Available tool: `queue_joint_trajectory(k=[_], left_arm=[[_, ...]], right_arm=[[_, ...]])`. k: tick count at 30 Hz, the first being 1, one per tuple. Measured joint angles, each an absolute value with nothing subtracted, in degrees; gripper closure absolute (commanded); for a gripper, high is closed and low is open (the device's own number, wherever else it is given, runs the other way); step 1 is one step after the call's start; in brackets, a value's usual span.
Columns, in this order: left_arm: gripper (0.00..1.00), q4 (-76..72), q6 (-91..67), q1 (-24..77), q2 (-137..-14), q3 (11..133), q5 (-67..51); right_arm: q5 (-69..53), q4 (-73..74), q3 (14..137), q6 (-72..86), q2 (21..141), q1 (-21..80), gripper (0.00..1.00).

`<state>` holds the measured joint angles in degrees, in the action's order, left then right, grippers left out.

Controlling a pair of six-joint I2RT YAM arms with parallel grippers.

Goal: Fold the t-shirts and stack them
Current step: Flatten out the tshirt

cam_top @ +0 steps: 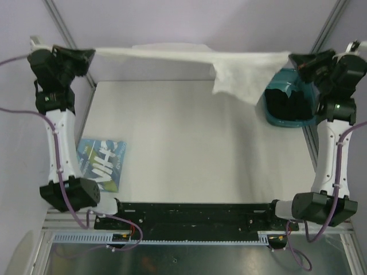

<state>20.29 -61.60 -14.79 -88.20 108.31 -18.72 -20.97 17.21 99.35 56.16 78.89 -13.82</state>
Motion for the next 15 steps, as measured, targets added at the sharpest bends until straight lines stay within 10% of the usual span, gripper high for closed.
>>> queue_joint_trajectory(k=[15], left_arm=[[1.0, 23.27, -43.38, -11.68, -77.58, 45.65, -10.15]], right_arm=[[-8.6, 32.16, 56.45, 38.59, 79.64, -8.91, 1.0]])
